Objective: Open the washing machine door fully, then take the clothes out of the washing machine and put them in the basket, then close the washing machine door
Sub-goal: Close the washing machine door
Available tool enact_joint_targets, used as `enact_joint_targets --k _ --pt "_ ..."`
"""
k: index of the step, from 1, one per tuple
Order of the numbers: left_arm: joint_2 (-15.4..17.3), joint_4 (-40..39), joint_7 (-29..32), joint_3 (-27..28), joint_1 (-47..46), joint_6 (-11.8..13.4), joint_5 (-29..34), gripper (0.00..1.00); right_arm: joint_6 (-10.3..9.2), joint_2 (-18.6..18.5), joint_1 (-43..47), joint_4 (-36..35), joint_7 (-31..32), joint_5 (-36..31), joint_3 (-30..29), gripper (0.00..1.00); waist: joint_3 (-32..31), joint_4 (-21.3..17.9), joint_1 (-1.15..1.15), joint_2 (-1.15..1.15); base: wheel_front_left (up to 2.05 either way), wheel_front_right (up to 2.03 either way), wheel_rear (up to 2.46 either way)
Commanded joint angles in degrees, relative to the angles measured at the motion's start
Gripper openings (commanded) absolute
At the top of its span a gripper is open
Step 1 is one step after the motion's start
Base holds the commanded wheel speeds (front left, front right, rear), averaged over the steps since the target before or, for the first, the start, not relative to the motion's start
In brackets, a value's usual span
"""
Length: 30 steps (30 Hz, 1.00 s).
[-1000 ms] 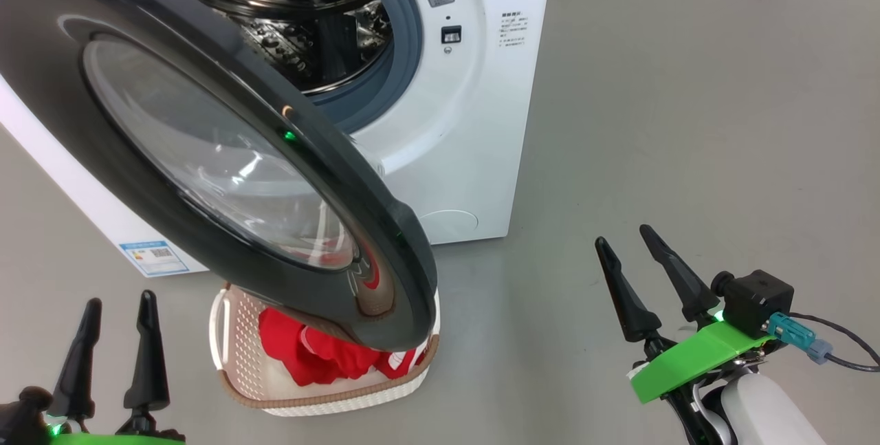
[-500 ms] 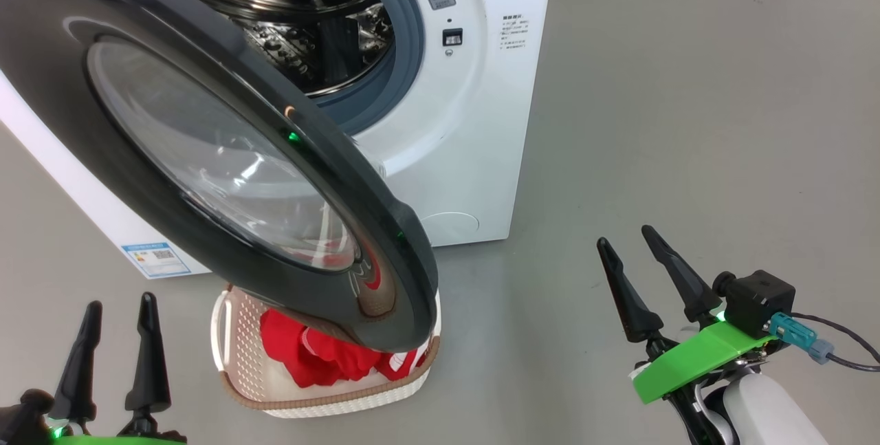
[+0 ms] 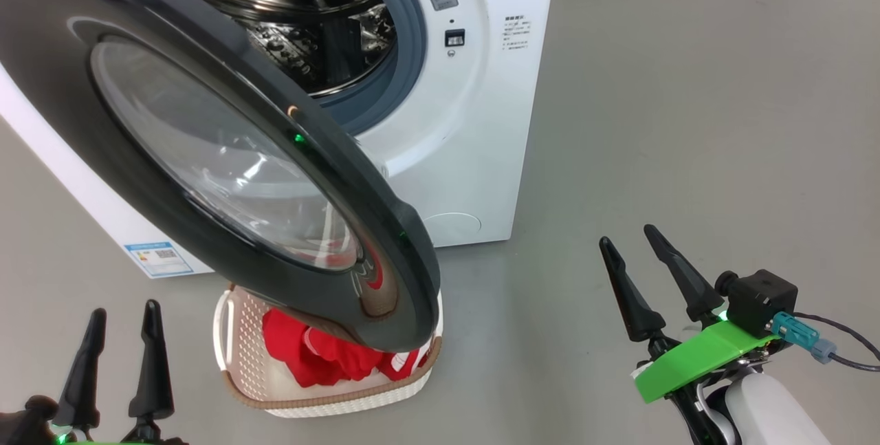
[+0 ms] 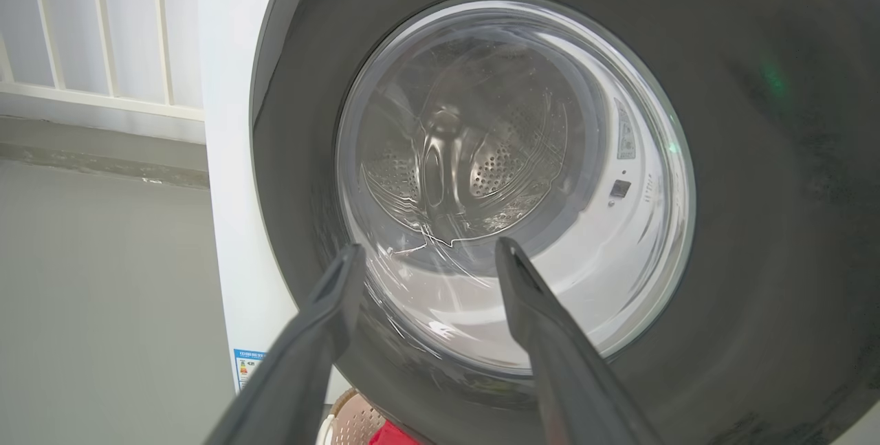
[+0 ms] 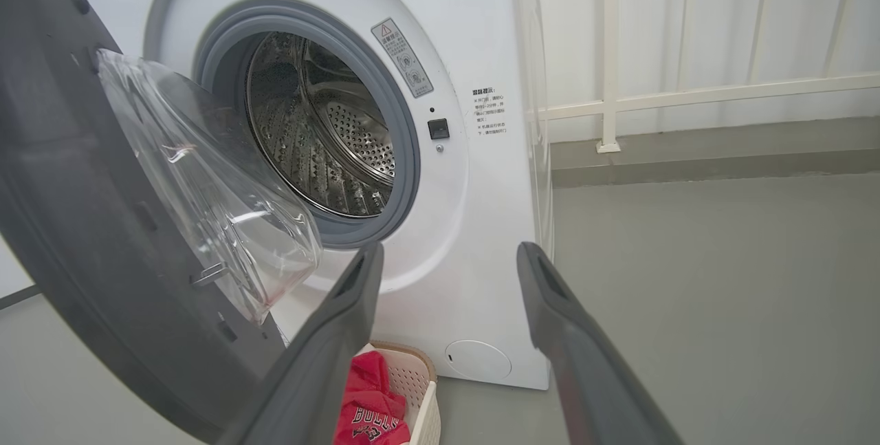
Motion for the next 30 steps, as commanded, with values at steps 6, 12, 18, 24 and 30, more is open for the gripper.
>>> enact_joint_targets --k 6,12,18,24,30 --pt "0.78 -1.16 -0.52 1.49 -1.01 -0.14 0.72 1.00 0.09 -0.55 -1.34 -2.00 -0.44 -0.26 0.58 0.00 -0.21 1.29 0.00 0.00 0.00 0.00 0.00" --pt "0.47 -0.96 -0.52 1.18 -0.69 -0.17 0.69 1.00 0.09 -0.70 -2.37 -3.47 -0.44 -0.50 0.06 0.00 -0.66 3.37 0.00 0.00 0.00 0.00 0.00" --pt "-0.08 -0.57 -0.52 0.93 -0.32 -0.18 0.71 1.00 0.09 -0.57 -4.55 -6.39 -0.44 -0.29 0.45 0.00 -1.47 6.26 0.00 0.00 0.00 0.00 0.00" --pt "-0.35 0.27 -0.52 0.24 0.15 -0.20 0.64 1.00 0.09 -0.46 -6.34 -11.37 -0.44 0.52 1.47 0.00 -2.57 9.71 0.00 0.00 0.00 0.00 0.00" --pt "-0.37 1.01 -0.52 -0.15 0.44 -0.21 0.34 1.00 0.09 0.67 -7.61 -18.90 -0.44 2.20 2.17 0.00 -3.24 12.77 0.00 0.00 0.00 0.00 0.00"
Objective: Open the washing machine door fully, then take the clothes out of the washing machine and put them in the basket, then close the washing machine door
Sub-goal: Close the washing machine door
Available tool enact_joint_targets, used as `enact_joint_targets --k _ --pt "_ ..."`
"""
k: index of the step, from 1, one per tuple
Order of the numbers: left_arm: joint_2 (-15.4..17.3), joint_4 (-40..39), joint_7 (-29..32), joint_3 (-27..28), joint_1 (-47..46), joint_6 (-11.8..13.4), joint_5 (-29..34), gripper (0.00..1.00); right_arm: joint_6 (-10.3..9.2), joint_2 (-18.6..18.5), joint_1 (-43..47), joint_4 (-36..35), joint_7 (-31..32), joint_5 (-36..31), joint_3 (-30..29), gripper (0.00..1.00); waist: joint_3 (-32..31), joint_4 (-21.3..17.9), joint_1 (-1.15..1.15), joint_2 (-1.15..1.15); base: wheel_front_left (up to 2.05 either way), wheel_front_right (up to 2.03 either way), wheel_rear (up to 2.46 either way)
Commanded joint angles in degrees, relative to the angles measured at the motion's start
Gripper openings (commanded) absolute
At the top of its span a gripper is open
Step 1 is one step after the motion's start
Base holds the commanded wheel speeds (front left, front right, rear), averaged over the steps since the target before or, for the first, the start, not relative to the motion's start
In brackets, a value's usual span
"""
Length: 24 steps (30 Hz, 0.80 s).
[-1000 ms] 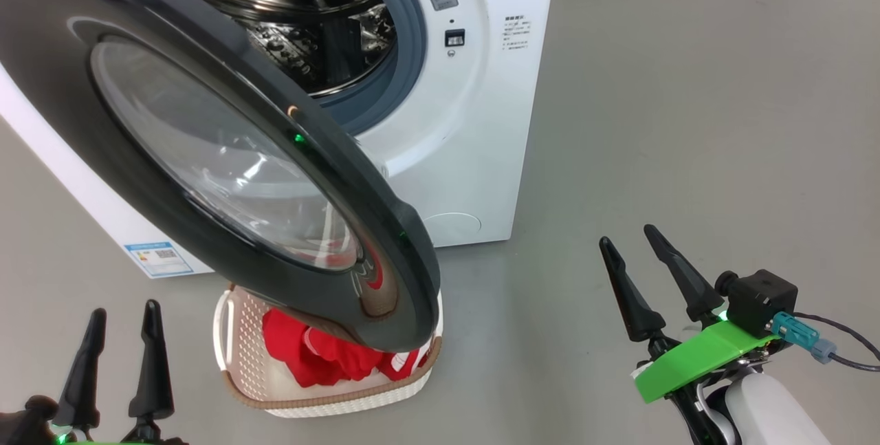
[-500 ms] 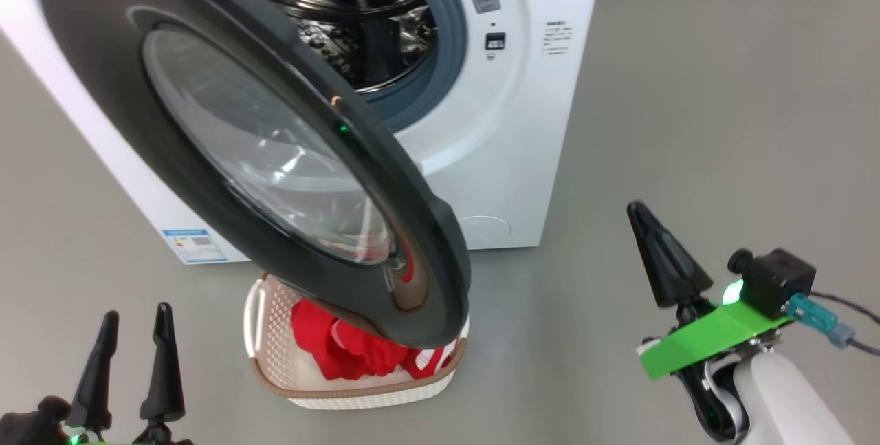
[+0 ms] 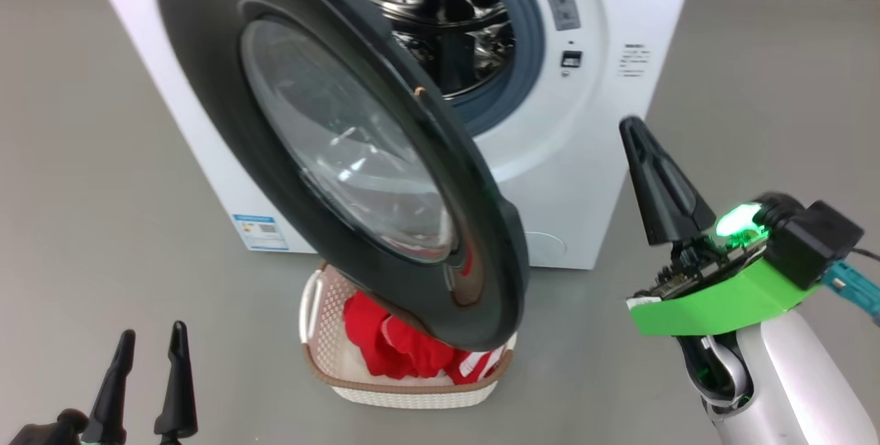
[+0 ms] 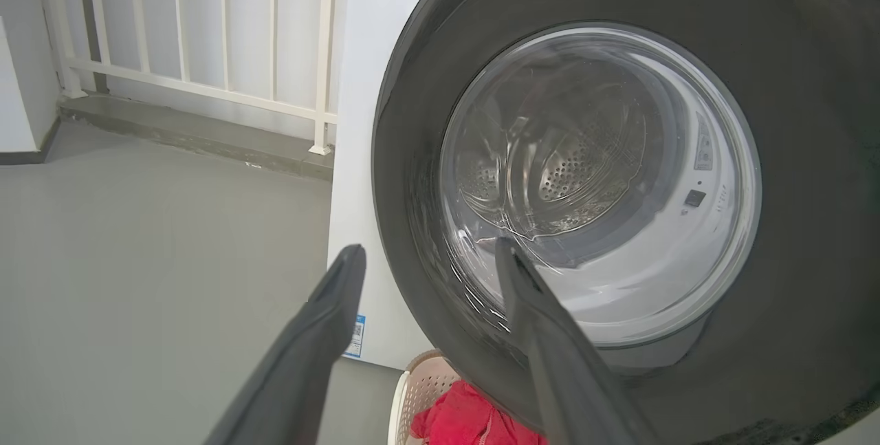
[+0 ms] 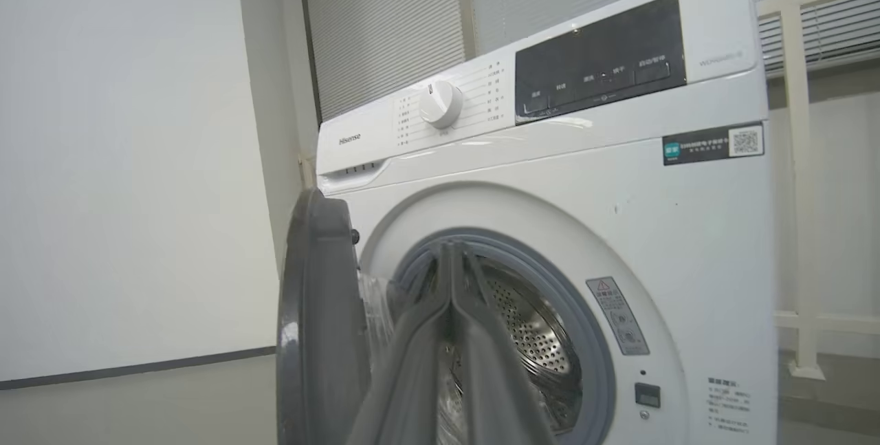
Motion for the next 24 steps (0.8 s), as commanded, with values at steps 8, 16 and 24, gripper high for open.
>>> enact_joint_targets --k 8,16,24 --pt "1.00 -0.40 -0.52 1.19 -1.14 -0.15 0.30 1.00 0.09 0.78 -2.76 -9.12 -0.26 1.41 5.51 0.00 -1.18 4.36 0.00 0.00 0.00 0.00 0.00" --pt "0.82 0.24 -0.52 0.92 -0.62 -0.09 0.16 1.00 0.09 -0.25 -1.67 -9.25 -0.26 1.17 15.53 0.00 -1.56 6.38 0.00 0.00 0.00 0.00 0.00" --pt "0.20 0.17 -0.52 1.63 -0.49 0.12 -0.08 1.00 0.09 -1.59 -0.23 -0.40 -0.26 1.17 19.97 0.00 -1.36 7.97 0.00 0.00 0.00 0.00 0.00"
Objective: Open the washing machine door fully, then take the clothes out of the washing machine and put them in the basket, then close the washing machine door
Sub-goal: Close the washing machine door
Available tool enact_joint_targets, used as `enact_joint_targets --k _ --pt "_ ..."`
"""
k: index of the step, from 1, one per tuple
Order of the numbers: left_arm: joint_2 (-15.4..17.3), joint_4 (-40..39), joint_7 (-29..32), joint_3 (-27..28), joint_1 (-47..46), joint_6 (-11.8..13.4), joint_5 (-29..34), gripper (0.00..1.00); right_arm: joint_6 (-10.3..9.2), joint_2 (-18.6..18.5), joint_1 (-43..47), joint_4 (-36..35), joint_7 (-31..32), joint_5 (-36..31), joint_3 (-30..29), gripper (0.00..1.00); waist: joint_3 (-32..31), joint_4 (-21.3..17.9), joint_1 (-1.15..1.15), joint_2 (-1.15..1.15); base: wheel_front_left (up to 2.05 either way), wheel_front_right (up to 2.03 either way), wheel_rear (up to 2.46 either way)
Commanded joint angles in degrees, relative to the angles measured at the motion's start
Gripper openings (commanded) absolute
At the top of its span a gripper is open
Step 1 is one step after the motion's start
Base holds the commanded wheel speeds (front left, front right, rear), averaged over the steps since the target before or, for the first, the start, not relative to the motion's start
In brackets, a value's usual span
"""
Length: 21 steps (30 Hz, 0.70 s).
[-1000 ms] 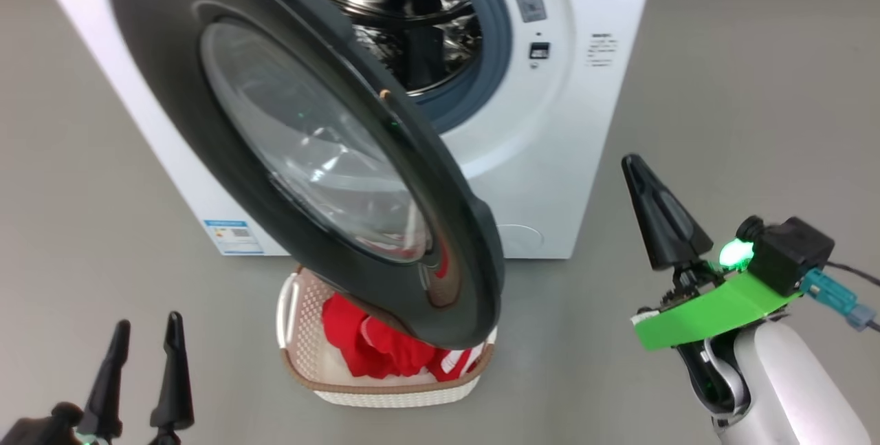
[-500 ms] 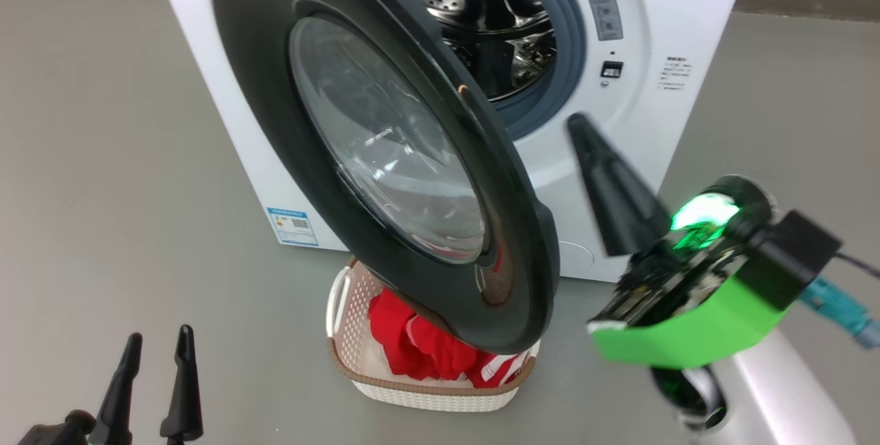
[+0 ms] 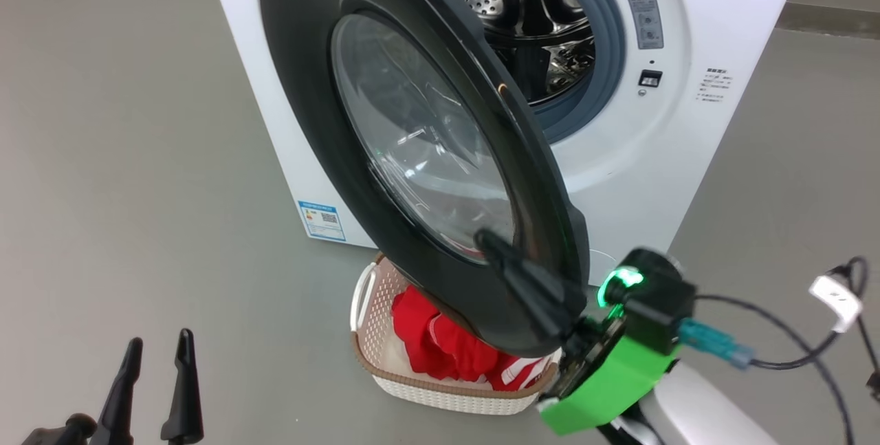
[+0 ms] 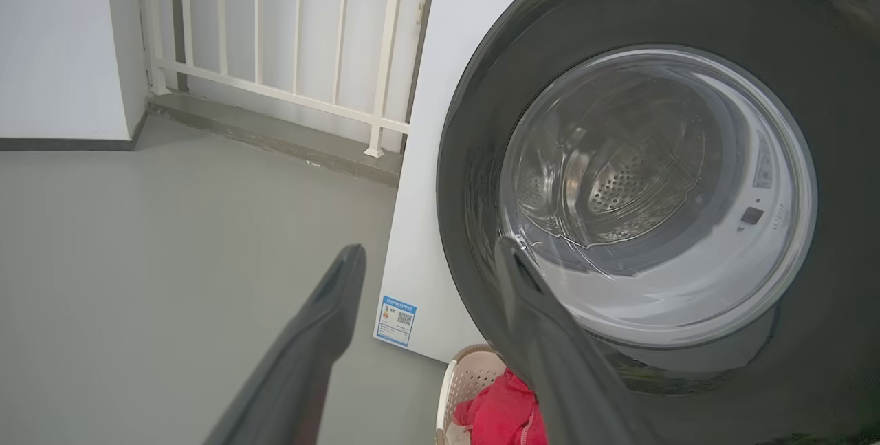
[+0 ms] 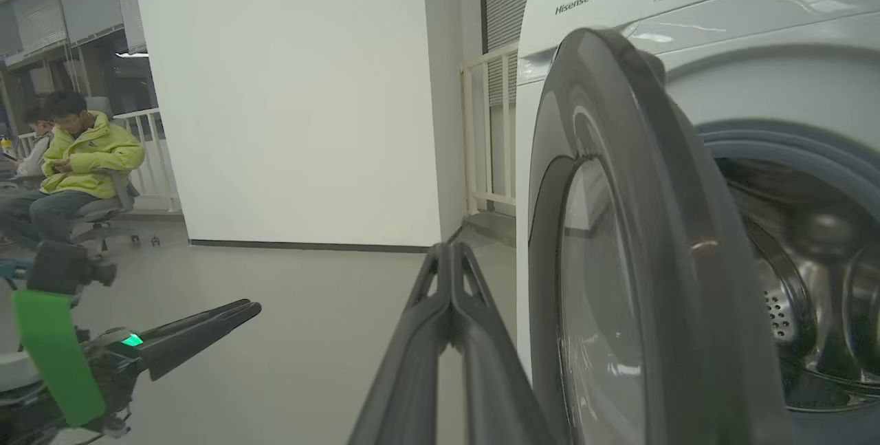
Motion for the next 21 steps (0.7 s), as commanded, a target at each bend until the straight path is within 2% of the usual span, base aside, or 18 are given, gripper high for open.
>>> enact_joint_targets --k 1,13,21 --pt "0.66 -1.19 -0.52 2.19 -0.73 0.10 0.02 1.00 0.09 0.40 0.24 0.11 -0.26 0.03 1.36 0.00 0.15 0.35 0.00 0.00 0.00 0.00 0.00" --pt "-0.05 -1.36 -0.52 2.46 -1.15 -0.03 -0.21 1.00 0.09 -0.89 0.27 13.73 -0.26 2.17 3.12 0.00 1.77 1.66 0.00 0.00 0.00 0.00 0.00" --pt "-0.23 -1.21 -0.52 1.90 -1.92 -0.11 -0.10 1.00 0.09 -0.76 -1.31 17.91 -0.26 2.45 2.64 0.00 3.56 1.74 0.00 0.00 0.00 0.00 0.00"
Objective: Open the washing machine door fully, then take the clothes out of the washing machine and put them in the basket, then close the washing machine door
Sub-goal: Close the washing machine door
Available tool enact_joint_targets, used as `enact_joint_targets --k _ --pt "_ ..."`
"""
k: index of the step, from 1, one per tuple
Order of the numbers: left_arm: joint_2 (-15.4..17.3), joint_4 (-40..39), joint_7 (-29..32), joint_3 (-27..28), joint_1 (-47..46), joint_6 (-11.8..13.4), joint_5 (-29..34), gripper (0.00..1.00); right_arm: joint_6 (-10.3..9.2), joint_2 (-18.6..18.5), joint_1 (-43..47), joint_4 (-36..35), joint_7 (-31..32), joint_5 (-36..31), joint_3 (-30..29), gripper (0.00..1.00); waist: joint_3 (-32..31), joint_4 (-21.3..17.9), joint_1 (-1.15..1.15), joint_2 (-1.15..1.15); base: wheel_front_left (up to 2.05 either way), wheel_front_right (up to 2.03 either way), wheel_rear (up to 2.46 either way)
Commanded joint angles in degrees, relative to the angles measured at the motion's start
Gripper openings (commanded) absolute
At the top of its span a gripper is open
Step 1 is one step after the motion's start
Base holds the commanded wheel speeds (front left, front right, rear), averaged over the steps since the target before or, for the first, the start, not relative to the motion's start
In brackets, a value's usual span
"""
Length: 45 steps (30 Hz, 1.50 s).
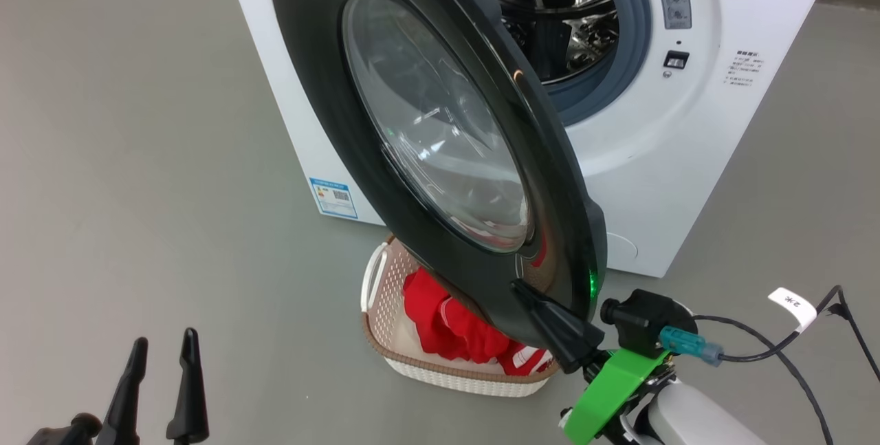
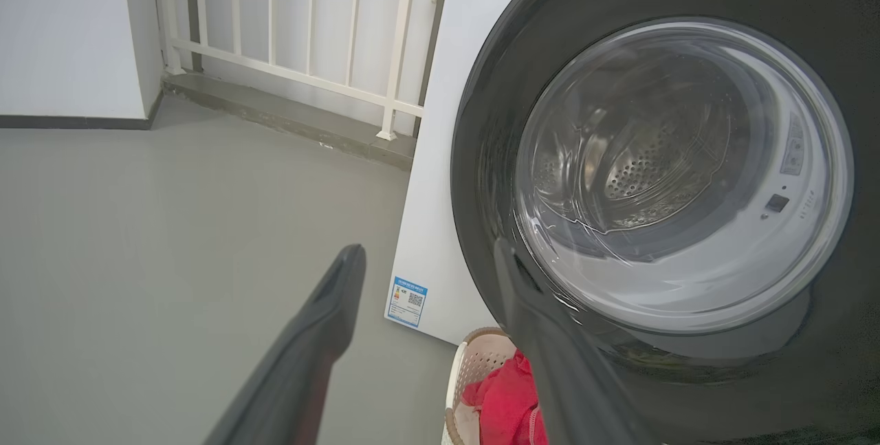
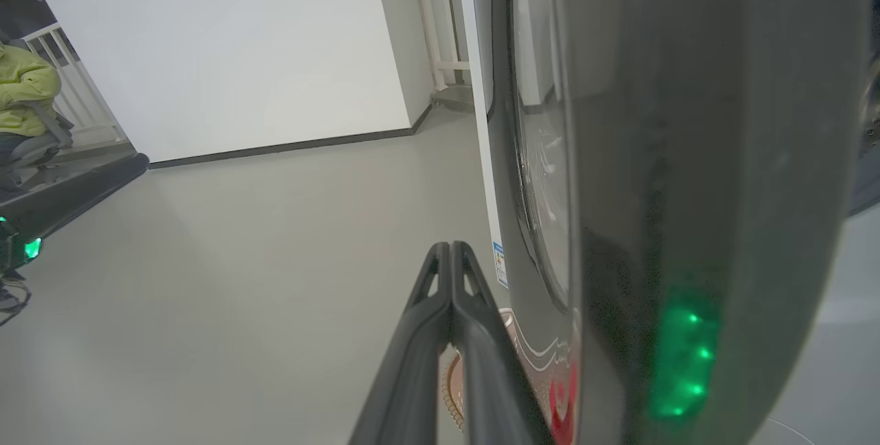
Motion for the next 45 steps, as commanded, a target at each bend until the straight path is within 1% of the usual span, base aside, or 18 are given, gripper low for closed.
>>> enact_joint_targets --k 1,8,15,20,28,34,38,41,45 --pt "0.64 -1.20 -0.52 1.68 -1.92 -0.11 -0.01 1.00 0.09 0.44 -1.49 -0.74 -0.26 0.51 0.31 0.00 0.72 -0.05 0.00 0.00 0.00 0.00 0.00" --pt "0.85 -1.43 -0.52 1.35 -2.95 -0.15 -0.07 1.00 0.09 -0.47 -3.18 0.80 -0.26 -0.44 -3.39 0.00 3.08 -0.20 0.00 0.00 0.00 0.00 0.00" --pt "1.68 -1.74 -0.52 0.73 -4.73 -0.17 -0.56 1.00 0.09 -1.23 -5.12 0.93 -0.26 -1.88 -11.16 0.00 6.74 -0.37 0.00 0.00 0.00 0.00 0.00" --pt "2.44 -2.02 -0.52 0.24 -6.30 -0.18 -0.96 1.00 0.09 -1.75 -7.70 1.39 -0.26 -2.61 -14.39 0.00 9.47 -0.38 0.00 0.00 0.00 0.00 0.00" --pt "3.12 -2.48 -0.52 -0.72 -8.88 -0.18 -1.59 1.00 0.09 -3.89 -13.59 4.89 -0.26 -1.87 -17.03 0.00 13.11 0.14 0.00 0.00 0.00 0.00 0.00" --pt "2.81 -2.44 -0.52 -1.13 -10.24 -0.18 -2.15 1.00 0.09 -6.28 -19.69 8.44 -0.26 -1.47 -15.96 0.00 15.64 0.68 0.00 0.00 0.00 0.00 0.00" --pt "2.68 -2.50 -0.52 -1.51 -11.18 -0.18 -2.45 1.00 0.09 -7.75 -24.37 11.77 -0.26 -1.34 -16.51 0.00 17.05 0.99 0.00 0.00 0.00 0.00 0.00" --pt "2.76 -2.43 -0.52 -1.83 -11.77 -0.18 -2.65 1.00 0.09 -8.22 -27.64 15.40 -0.26 -2.04 -17.33 0.00 17.87 1.22 0.00 0.00 0.00 0.00 0.00" --pt "2.87 -2.35 -0.52 -1.94 -12.28 -0.18 -2.85 1.00 0.09 -8.27 -30.40 17.89 -0.26 -2.69 -17.80 0.00 18.41 1.44 0.00 0.00 0.00 0.00 0.00"
